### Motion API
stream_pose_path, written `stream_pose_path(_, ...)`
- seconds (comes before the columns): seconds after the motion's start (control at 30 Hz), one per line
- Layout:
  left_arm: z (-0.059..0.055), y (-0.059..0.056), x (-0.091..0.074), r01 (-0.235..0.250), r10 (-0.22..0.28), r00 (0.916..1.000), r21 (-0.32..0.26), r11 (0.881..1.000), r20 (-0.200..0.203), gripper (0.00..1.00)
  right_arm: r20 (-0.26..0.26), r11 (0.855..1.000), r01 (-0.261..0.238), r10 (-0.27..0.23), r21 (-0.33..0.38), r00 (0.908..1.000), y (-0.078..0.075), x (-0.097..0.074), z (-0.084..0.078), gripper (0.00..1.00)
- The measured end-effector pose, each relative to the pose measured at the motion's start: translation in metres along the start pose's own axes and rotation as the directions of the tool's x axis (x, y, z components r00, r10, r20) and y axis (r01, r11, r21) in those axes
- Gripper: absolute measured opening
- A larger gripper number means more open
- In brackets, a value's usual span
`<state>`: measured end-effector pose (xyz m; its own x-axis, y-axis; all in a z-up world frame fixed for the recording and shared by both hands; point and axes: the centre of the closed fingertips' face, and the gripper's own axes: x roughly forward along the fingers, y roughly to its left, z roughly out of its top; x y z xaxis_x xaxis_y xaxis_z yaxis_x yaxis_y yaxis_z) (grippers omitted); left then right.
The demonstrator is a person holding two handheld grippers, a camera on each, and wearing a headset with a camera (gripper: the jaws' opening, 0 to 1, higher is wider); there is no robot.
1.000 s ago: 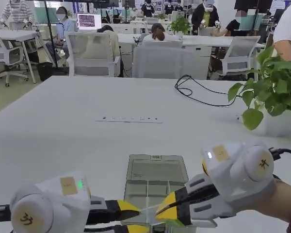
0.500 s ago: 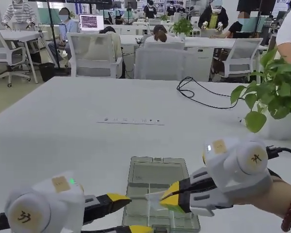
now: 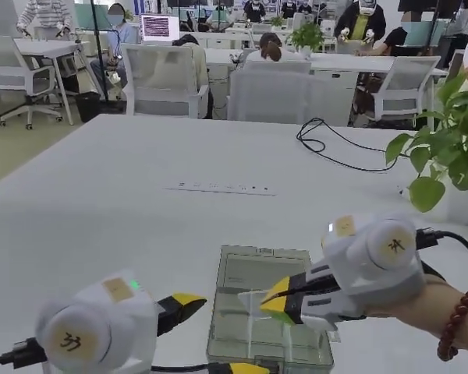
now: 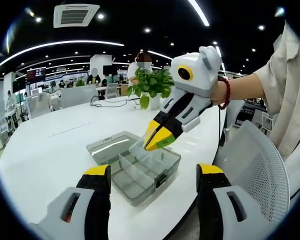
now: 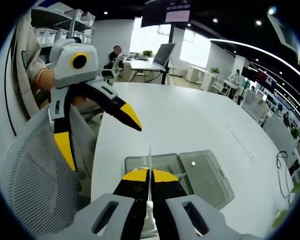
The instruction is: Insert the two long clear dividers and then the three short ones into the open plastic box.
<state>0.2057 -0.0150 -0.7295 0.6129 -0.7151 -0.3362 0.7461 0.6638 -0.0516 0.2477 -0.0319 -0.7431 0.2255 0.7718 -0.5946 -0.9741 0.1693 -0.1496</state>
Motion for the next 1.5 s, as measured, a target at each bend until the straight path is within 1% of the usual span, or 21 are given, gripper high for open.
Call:
stream_pose_path(0.03, 0.0, 0.001, 0.0, -0.001, 0.001, 1.0, -0.003, 1.0, 0.003, 0.72, -0.007, 1.0, 0.001, -0.001, -0.016, 1.0, -0.001, 0.002, -0.001, 0.02)
stream_pose_path(0.17, -0.001, 0.004, 0.0, -0.014, 0.014, 0.9999, -0.013, 1.0, 0.001, 0.76, -0.024, 0.999, -0.002, 0.001, -0.033, 0.9997, -0.004, 0.01, -0.004, 0.02)
stream_pose_path(0.23, -0.002, 0.005, 0.0, -0.016, 0.016, 0.9999, -0.013, 1.0, -0.001, 0.79, -0.029, 0.999, -0.001, 0.0, -0.035, 0.9996, -0.006, 0.013, -0.006, 0.02)
stream_pose_path(0.33, 0.0, 0.007, -0.001, -0.029, 0.029, 0.9995, -0.012, 1.0, 0.01, 0.84, -0.039, 0.999, -0.002, 0.001, -0.032, 0.9993, -0.009, 0.017, -0.008, 0.02)
stream_pose_path(0.43, 0.002, 0.008, -0.002, -0.031, 0.032, 0.9993, -0.027, 0.999, 0.019, 0.84, -0.051, 1.0, 0.001, -0.003, -0.031, 0.9987, -0.012, 0.02, -0.011, 0.02)
stream_pose_path(0.57, 0.0, 0.009, -0.002, -0.034, 0.034, 0.9993, -0.028, 0.999, 0.014, 0.85, -0.059, 1.0, 0.002, -0.003, -0.023, 0.9983, -0.014, 0.023, -0.014, 0.02)
stream_pose_path(0.6, 0.0, 0.009, -0.002, -0.034, 0.034, 0.9993, -0.028, 0.999, 0.012, 0.85, -0.062, 1.0, -0.002, 0.002, -0.012, 0.9981, -0.015, 0.023, -0.015, 0.02)
stream_pose_path(0.73, -0.001, 0.01, -0.002, -0.038, 0.038, 0.9992, -0.028, 0.999, 0.009, 0.84, -0.072, 1.0, -0.011, 0.01, -0.006, 0.9973, -0.015, 0.026, -0.018, 0.02)
stream_pose_path(0.77, 0.0, 0.011, -0.002, -0.042, 0.042, 0.999, -0.028, 0.999, 0.011, 0.84, -0.066, 1.0, -0.011, 0.01, -0.002, 0.9978, -0.015, 0.026, -0.017, 0.02)
stream_pose_path(0.87, 0.0, 0.013, -0.003, -0.048, 0.048, 0.9987, -0.034, 0.998, 0.015, 0.84, -0.071, 1.0, -0.016, 0.016, 0.005, 0.9974, -0.015, 0.026, -0.017, 0.02)
stream_pose_path(1.0, 0.0, 0.013, -0.003, -0.053, 0.053, 0.9984, -0.031, 0.998, 0.017, 0.83, -0.09, 0.999, -0.023, 0.026, 0.027, 0.9956, -0.017, 0.028, -0.016, 0.02)
stream_pose_path(1.07, 0.0, 0.013, -0.003, -0.054, 0.054, 0.9984, -0.026, 0.998, 0.014, 0.83, -0.12, 0.999, -0.033, 0.038, 0.041, 0.992, -0.017, 0.028, -0.016, 0.02)
stream_pose_path(1.13, -0.002, 0.017, -0.003, -0.085, 0.085, 0.9964, 0.006, 0.996, -0.001, 0.83, -0.161, 0.998, -0.057, 0.06, 0.025, 0.9851, -0.016, 0.029, -0.016, 0.02)
stream_pose_path(1.17, -0.003, 0.019, -0.003, -0.102, 0.102, 0.9947, 0.024, 0.995, -0.013, 0.83, -0.182, 0.998, -0.057, 0.062, 0.031, 0.9813, -0.017, 0.03, -0.016, 0.02)
stream_pose_path(1.2, -0.004, 0.019, -0.003, -0.103, 0.104, 0.9945, 0.026, 0.994, -0.015, 0.83, -0.198, 0.997, -0.061, 0.068, 0.042, 0.9777, -0.017, 0.031, -0.016, 0.02)
stream_pose_path(1.3, -0.004, 0.02, -0.004, -0.107, 0.107, 0.9941, 0.021, 0.994, -0.016, 0.83, -0.224, 0.996, -0.072, 0.08, 0.043, 0.9714, -0.017, 0.034, -0.013, 0.02)
stream_pose_path(1.47, -0.001, 0.022, -0.005, -0.114, 0.114, 0.9935, 0.001, 0.993, -0.001, 0.84, -0.294, 0.994, -0.108, 0.099, -0.016, 0.9506, -0.014, 0.038, -0.012, 0.02)
stream_pose_path(1.5, -0.001, 0.022, -0.005, -0.116, 0.116, 0.9933, -0.002, 0.993, 0.0, 0.84, -0.299, 0.993, -0.114, 0.104, -0.017, 0.9485, -0.014, 0.039, -0.012, 0.02)
